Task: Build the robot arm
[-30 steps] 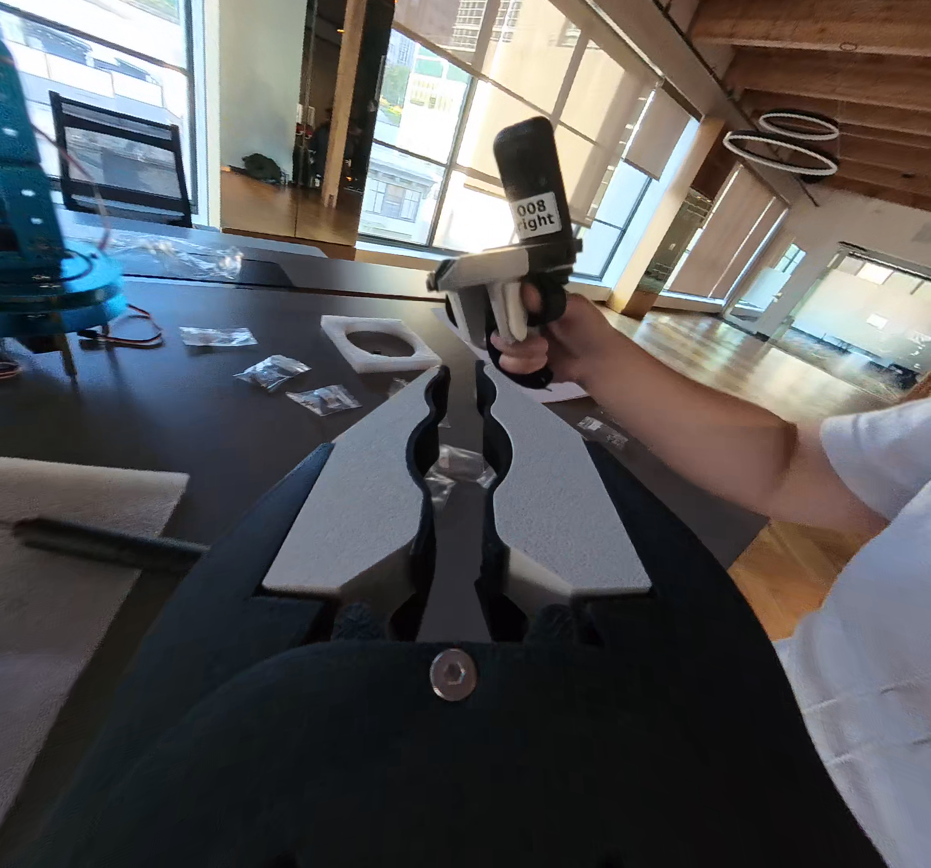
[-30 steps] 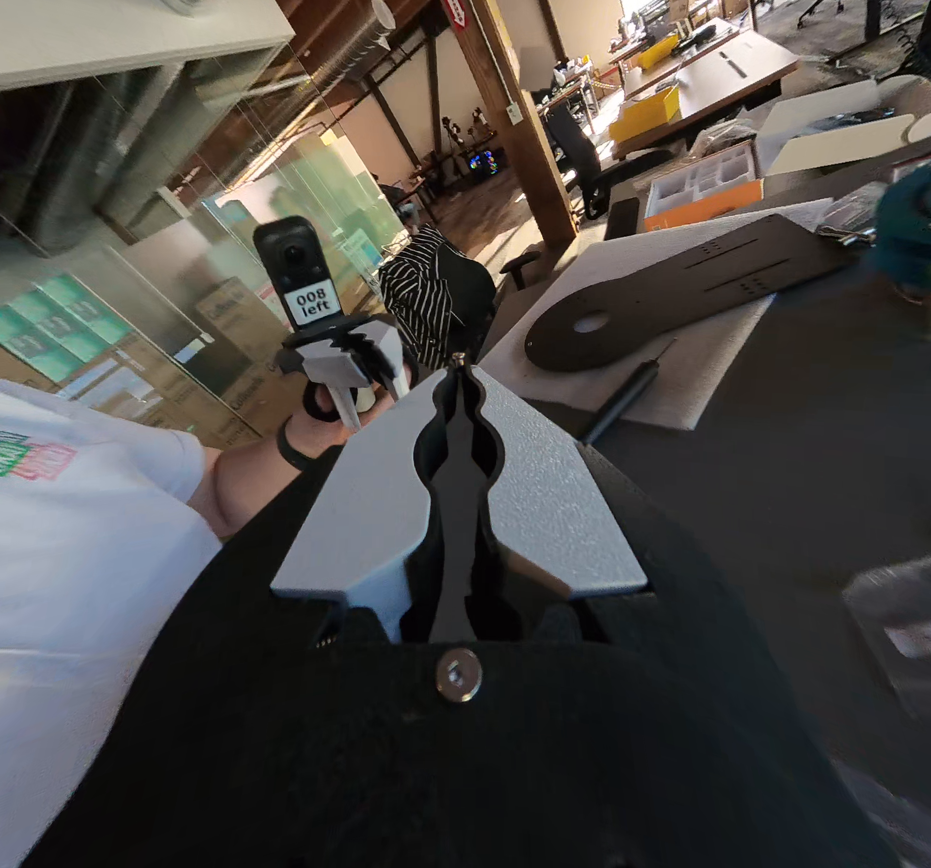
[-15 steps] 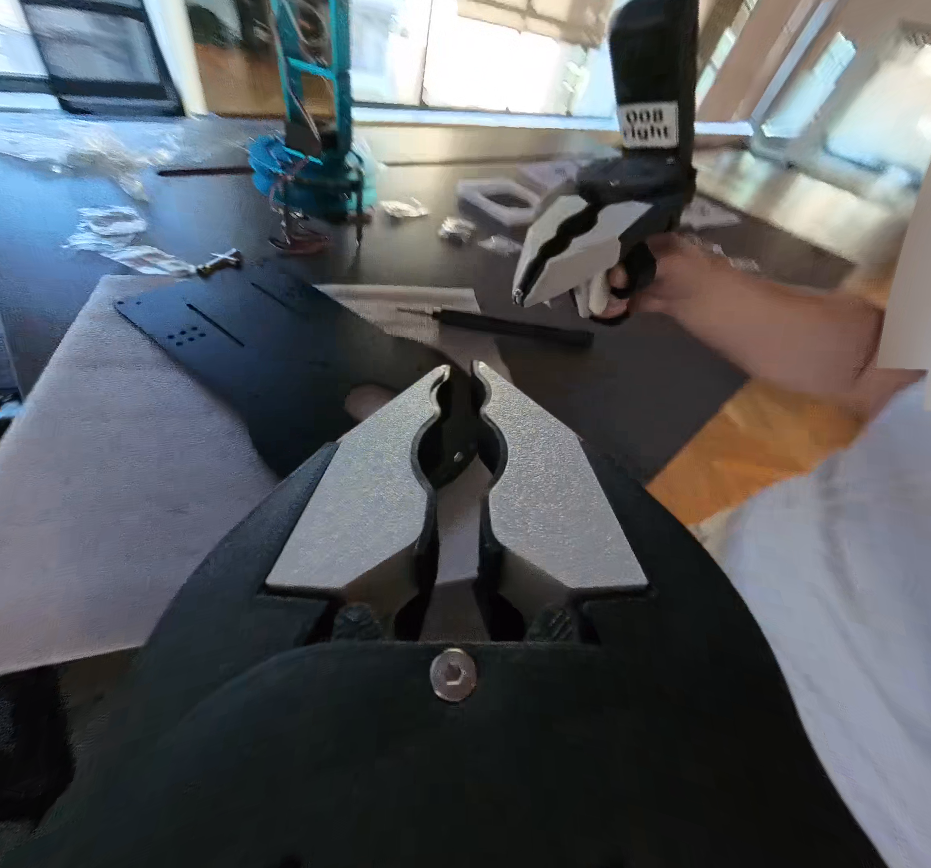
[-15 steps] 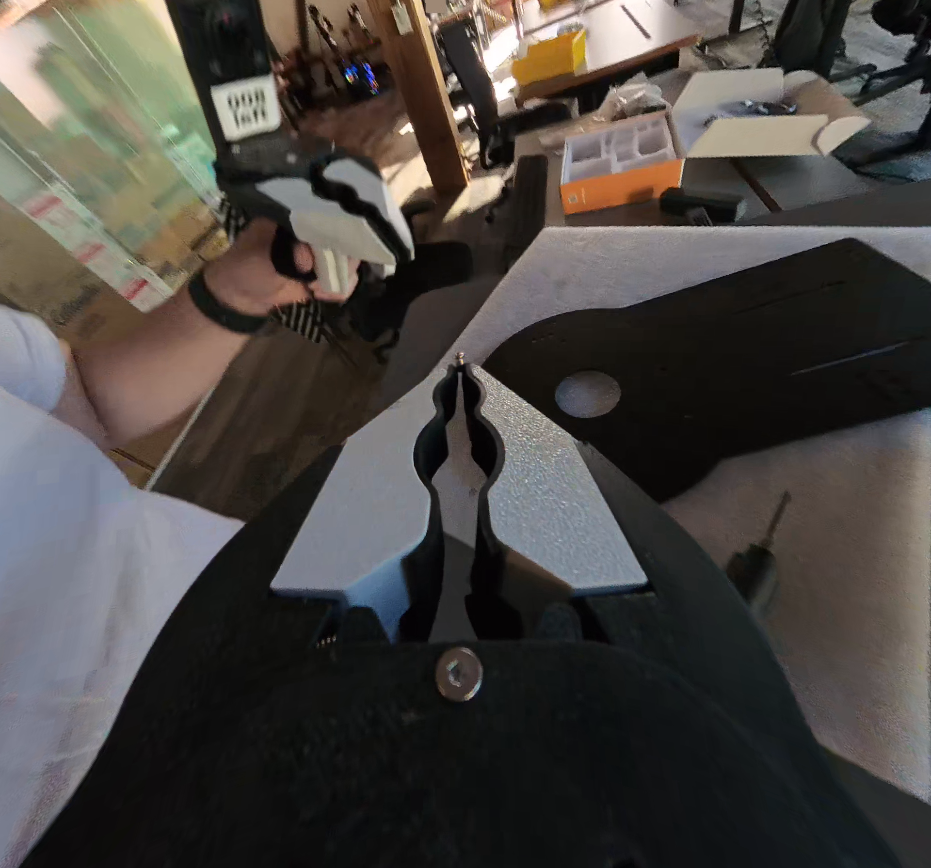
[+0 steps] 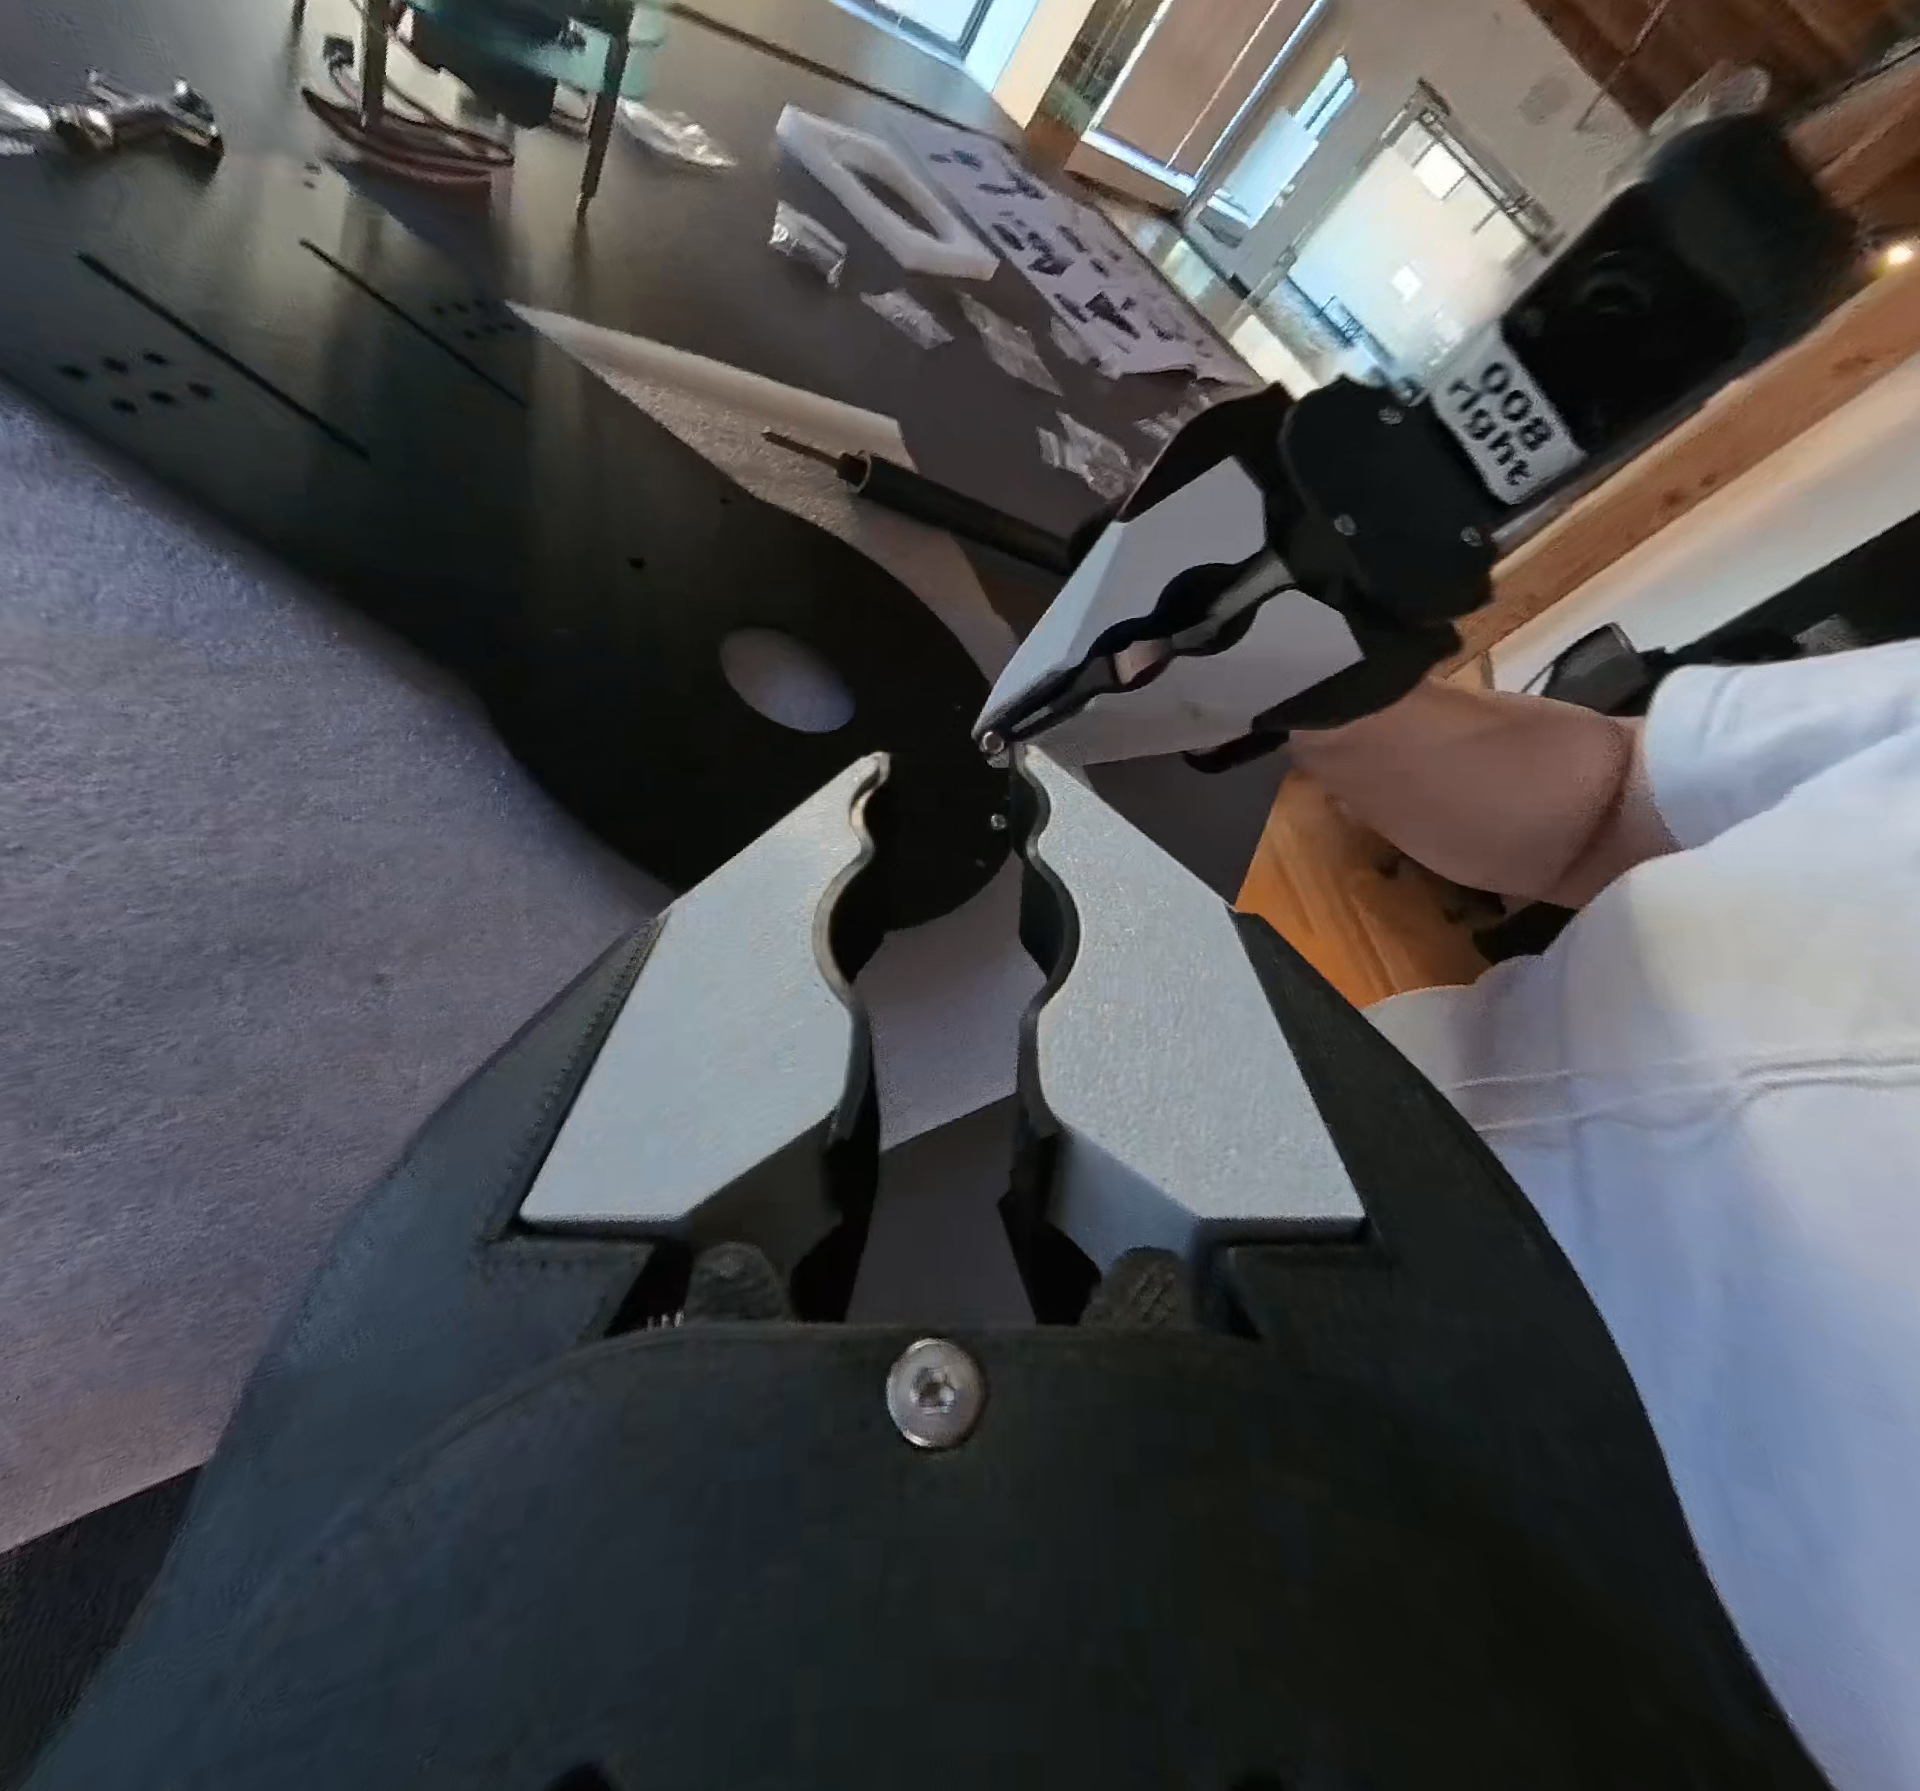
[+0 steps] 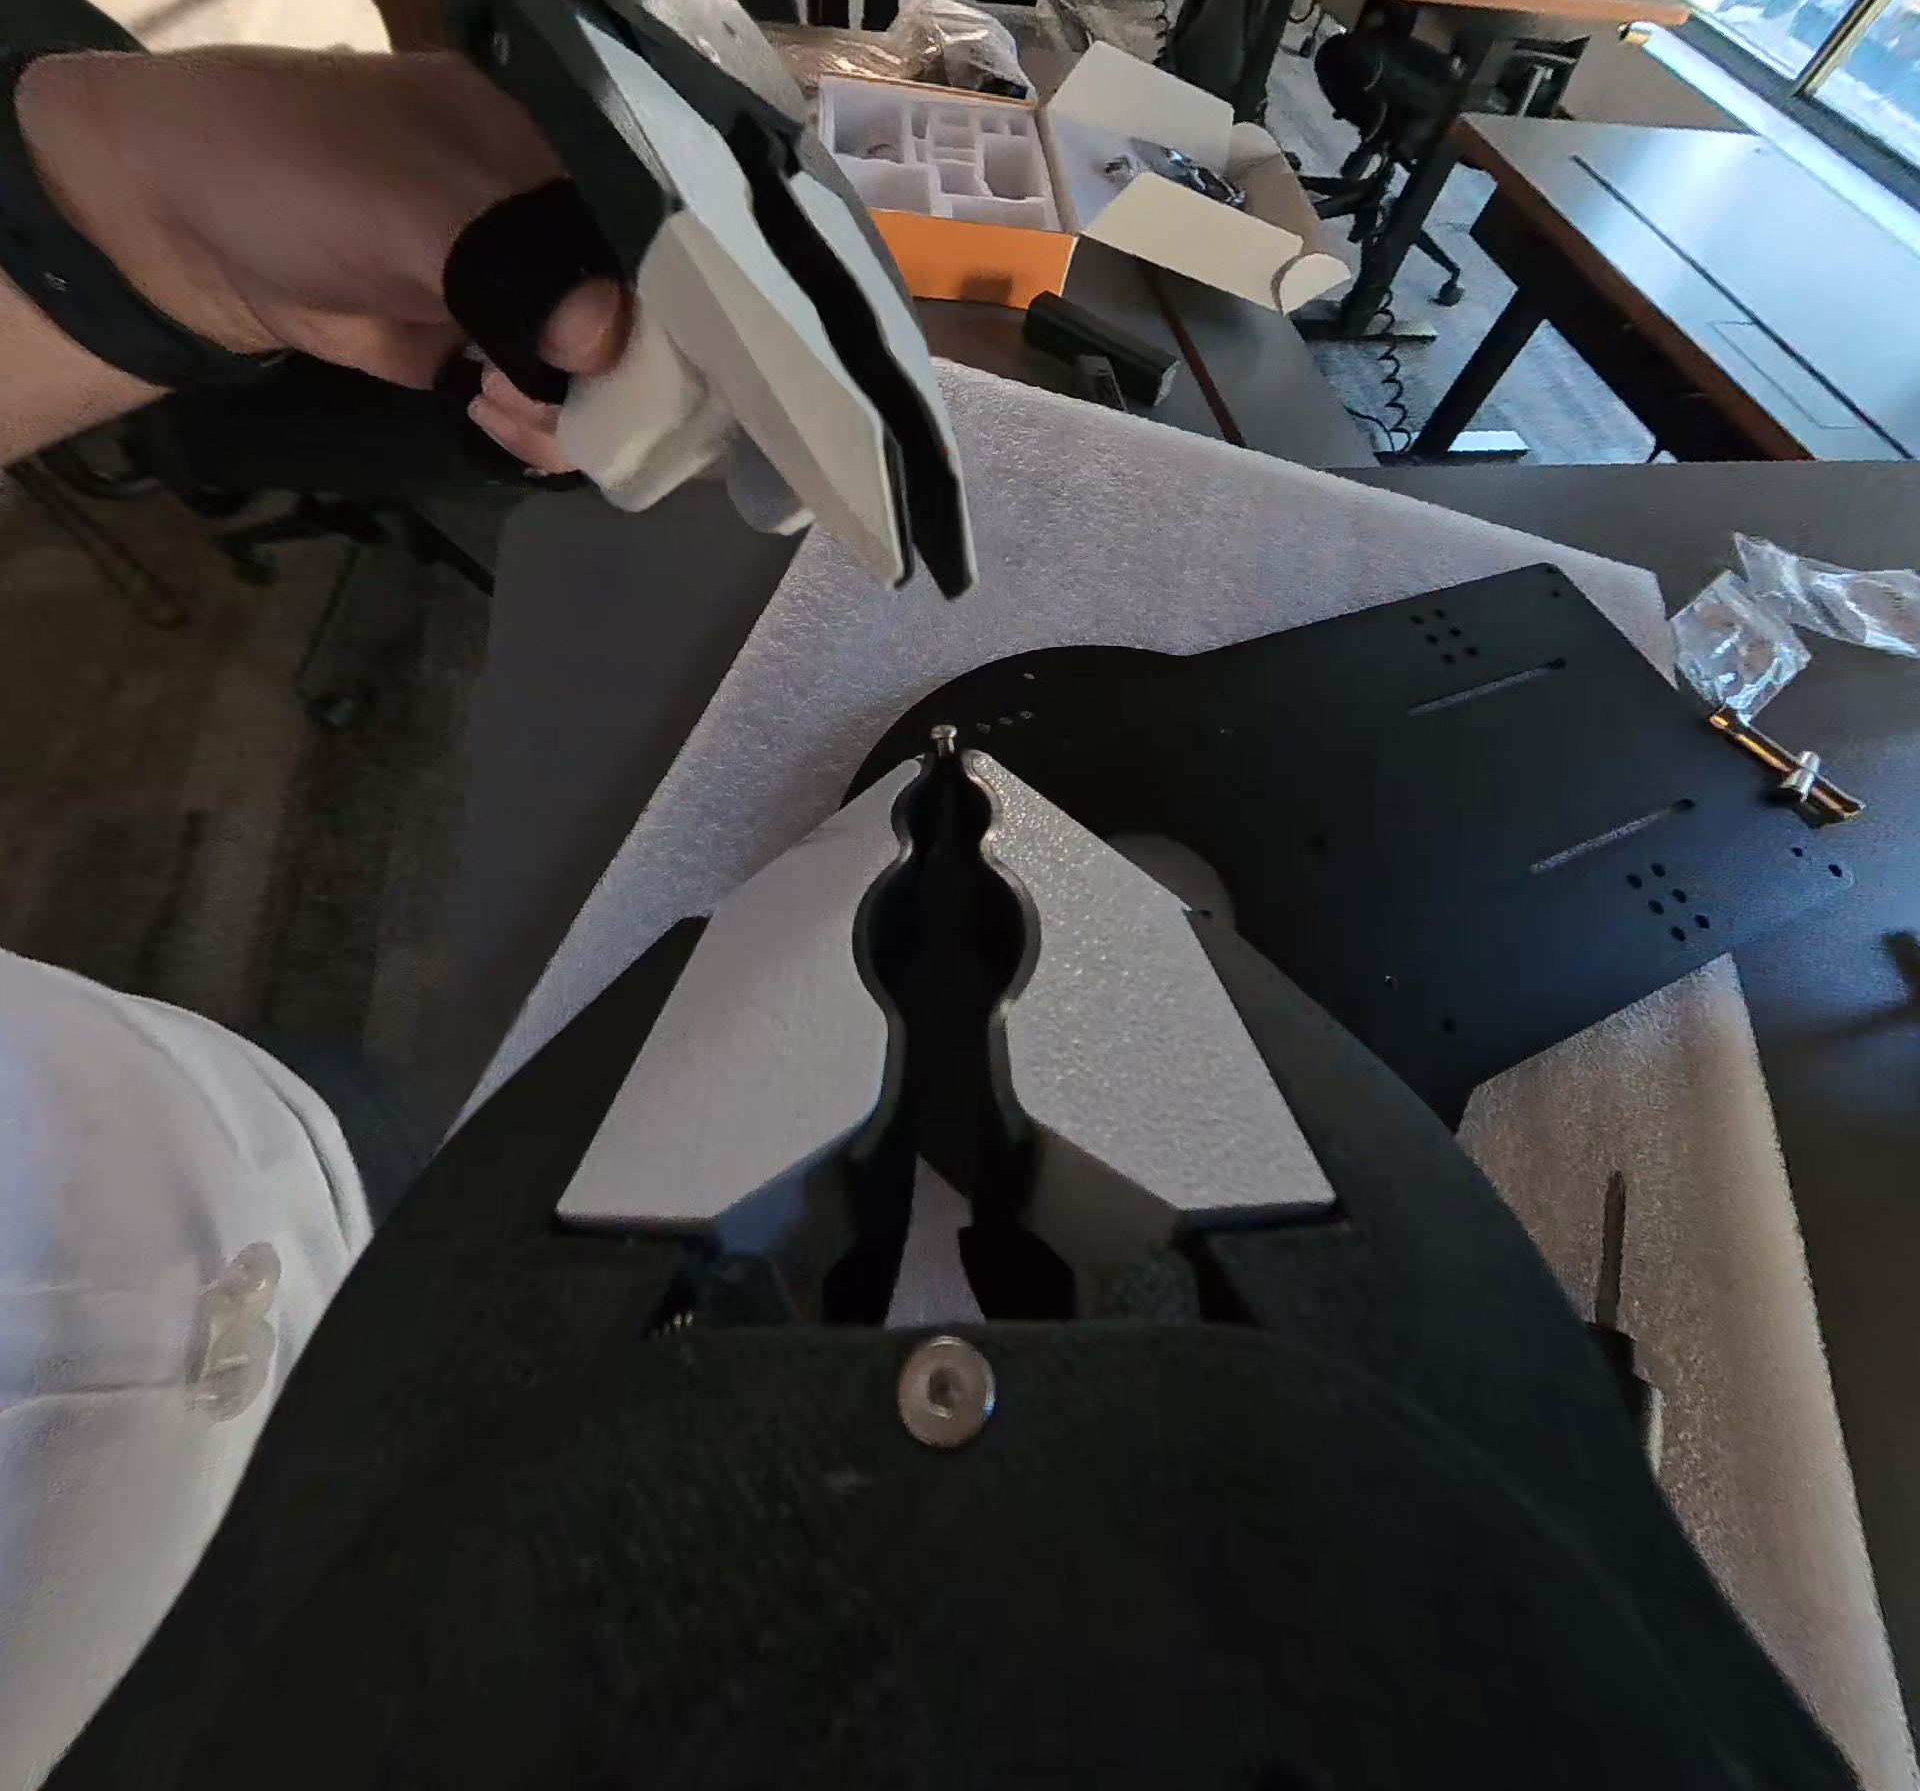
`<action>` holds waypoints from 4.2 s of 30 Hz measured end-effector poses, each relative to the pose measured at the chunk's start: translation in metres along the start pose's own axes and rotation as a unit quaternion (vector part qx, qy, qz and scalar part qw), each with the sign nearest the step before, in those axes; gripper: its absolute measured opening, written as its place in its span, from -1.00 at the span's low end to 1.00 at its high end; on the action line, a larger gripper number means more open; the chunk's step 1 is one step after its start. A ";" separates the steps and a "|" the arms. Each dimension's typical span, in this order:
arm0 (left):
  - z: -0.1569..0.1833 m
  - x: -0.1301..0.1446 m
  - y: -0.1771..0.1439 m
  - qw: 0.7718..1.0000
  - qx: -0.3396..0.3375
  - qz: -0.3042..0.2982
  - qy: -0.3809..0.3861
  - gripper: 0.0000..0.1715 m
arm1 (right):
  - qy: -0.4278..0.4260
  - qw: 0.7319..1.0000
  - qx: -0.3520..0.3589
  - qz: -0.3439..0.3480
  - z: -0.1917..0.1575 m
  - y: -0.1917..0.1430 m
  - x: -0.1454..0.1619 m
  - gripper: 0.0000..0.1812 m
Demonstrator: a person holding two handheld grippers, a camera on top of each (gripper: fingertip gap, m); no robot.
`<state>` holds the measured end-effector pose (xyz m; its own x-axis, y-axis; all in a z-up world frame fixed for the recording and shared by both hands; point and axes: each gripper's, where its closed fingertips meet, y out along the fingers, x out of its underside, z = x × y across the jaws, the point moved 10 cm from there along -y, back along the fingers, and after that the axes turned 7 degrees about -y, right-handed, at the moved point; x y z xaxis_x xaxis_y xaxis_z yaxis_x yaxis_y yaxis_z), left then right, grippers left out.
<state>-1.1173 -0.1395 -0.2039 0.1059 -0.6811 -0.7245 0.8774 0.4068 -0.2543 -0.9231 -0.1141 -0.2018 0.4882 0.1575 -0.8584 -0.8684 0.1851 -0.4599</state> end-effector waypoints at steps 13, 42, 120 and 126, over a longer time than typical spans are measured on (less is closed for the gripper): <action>-0.002 0.010 0.017 0.999 -0.027 0.002 -0.031 -0.77 | -0.077 0.996 0.034 -0.012 -0.006 0.009 0.001 -1.00; 0.008 0.009 0.025 0.995 -0.080 -0.019 0.053 -0.98 | -0.080 0.997 0.013 0.010 0.000 0.007 0.003 -0.86; 0.024 -0.024 0.060 0.841 -0.152 -0.467 0.226 -0.97 | -0.118 0.980 0.155 0.041 0.027 -0.090 0.046 -0.80; 0.029 -0.027 0.068 0.812 -0.151 -0.510 0.240 -0.97 | -0.110 0.963 0.225 -0.100 0.064 -0.158 0.099 -0.79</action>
<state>-1.0470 -0.1112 -0.1835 -0.8623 -0.4709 -0.1860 0.2314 -0.0397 -0.9720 -0.7317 -0.0658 -0.1994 0.6917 0.2664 -0.6713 -0.6531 0.6275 -0.4239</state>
